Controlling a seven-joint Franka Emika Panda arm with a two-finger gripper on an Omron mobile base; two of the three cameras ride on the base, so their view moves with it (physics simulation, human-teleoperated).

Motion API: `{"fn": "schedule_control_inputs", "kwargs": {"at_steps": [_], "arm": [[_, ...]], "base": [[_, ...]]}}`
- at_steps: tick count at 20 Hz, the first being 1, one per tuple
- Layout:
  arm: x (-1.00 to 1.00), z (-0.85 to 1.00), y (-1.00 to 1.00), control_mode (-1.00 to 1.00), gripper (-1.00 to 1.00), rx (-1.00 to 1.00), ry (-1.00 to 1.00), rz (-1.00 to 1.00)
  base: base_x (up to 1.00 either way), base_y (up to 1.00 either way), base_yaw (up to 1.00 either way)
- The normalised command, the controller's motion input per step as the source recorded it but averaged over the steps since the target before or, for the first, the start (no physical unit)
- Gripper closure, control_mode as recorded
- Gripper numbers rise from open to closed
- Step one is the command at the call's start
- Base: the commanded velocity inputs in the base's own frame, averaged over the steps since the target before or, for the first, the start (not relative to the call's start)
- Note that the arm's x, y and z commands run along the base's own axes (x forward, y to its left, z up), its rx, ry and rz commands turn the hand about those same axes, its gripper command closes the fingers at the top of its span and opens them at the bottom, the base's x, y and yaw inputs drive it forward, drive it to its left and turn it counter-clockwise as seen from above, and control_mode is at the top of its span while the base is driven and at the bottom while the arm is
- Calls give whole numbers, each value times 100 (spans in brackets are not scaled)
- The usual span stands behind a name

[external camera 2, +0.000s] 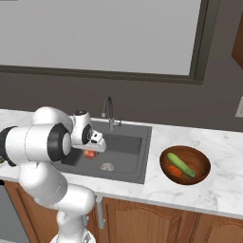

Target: There is a mixed pile of frozen fruits and vegetables on the counter. Locate all the frozen vegetables and place the items in a bowl on the counter. Take all the frozen fruits and defrost them in a running sink.

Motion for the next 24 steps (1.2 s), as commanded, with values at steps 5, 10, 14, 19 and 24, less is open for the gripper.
{"fn": "schedule_control_inputs", "kwargs": {"at_steps": [5,10,14,19,24], "arm": [[21,-36,0,-100,100,0,-3,0],[23,-24,0,-100,100,0,-4,0],[25,-21,0,-100,100,0,-2,0],[32,-23,0,-100,100,0,-4,0],[22,-31,0,-100,100,0,-2,0]], "base": [[0,0,0],[0,0,0],[0,0,0],[0,0,0],[0,0,0]]}}
